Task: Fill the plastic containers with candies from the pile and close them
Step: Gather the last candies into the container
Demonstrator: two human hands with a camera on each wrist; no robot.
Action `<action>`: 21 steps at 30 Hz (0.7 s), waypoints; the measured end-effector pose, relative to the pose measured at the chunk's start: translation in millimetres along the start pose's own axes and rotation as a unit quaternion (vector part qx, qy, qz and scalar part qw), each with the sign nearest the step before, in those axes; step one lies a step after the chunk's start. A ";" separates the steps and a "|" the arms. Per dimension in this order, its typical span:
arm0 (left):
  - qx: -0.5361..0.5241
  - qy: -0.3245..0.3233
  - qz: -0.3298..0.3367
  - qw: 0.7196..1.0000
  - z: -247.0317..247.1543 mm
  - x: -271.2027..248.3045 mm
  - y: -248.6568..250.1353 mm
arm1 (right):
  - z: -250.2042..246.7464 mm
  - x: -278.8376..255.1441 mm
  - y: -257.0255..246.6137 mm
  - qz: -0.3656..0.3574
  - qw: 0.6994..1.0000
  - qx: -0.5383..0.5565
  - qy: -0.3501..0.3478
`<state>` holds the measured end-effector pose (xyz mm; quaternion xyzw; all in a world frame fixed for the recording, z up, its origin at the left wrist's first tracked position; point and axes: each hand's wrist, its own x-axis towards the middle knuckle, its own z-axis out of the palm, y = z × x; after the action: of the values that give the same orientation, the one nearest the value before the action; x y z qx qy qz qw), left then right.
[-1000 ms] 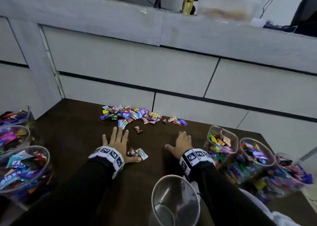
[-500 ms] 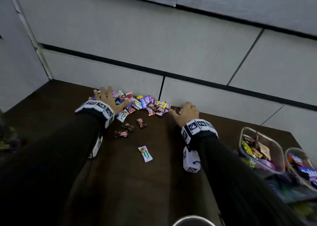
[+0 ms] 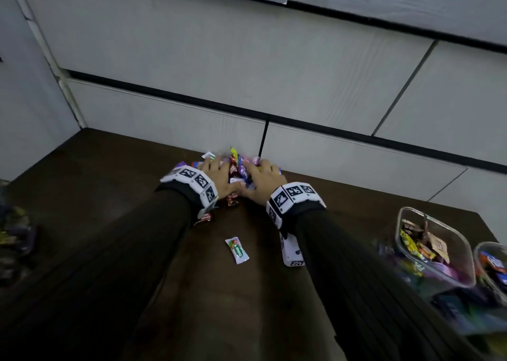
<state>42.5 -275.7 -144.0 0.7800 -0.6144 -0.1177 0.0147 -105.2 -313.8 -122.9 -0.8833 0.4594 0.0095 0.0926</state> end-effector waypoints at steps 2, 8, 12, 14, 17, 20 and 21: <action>-0.020 -0.019 0.001 1.000 -1.5 -11.6 8.7 | -0.9 -9.6 -2.2 -0.007 1.000 0.017 -0.006; -0.087 -0.069 0.045 0.993 -10.9 -67.5 20.0 | -4.9 -60.4 0.8 -0.023 0.998 0.048 -0.037; -0.115 -0.078 0.084 0.987 -12.5 -101.4 23.1 | -11.4 -95.5 7.1 -0.025 0.994 0.069 -0.076; -0.130 -0.073 0.101 0.984 -13.3 -113.4 21.7 | -15.8 -109.1 10.8 -0.026 0.993 0.089 -0.071; -0.116 -0.074 0.118 0.983 -17.0 -123.2 16.5 | -21.8 -123.5 14.3 -0.010 0.997 0.059 -0.039; -0.004 -0.092 0.144 0.985 -16.0 -124.8 10.3 | -17.1 -131.0 11.3 0.007 0.998 0.026 -0.053; 0.028 -0.100 0.155 0.982 -14.1 -124.4 8.7 | -13.3 -131.6 8.1 0.000 0.997 0.019 -0.071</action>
<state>10.0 -159.9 -108.3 0.6594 -0.7295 -0.1744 -0.0508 -188.7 -214.1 -97.7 -0.8786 0.4516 0.0637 0.1416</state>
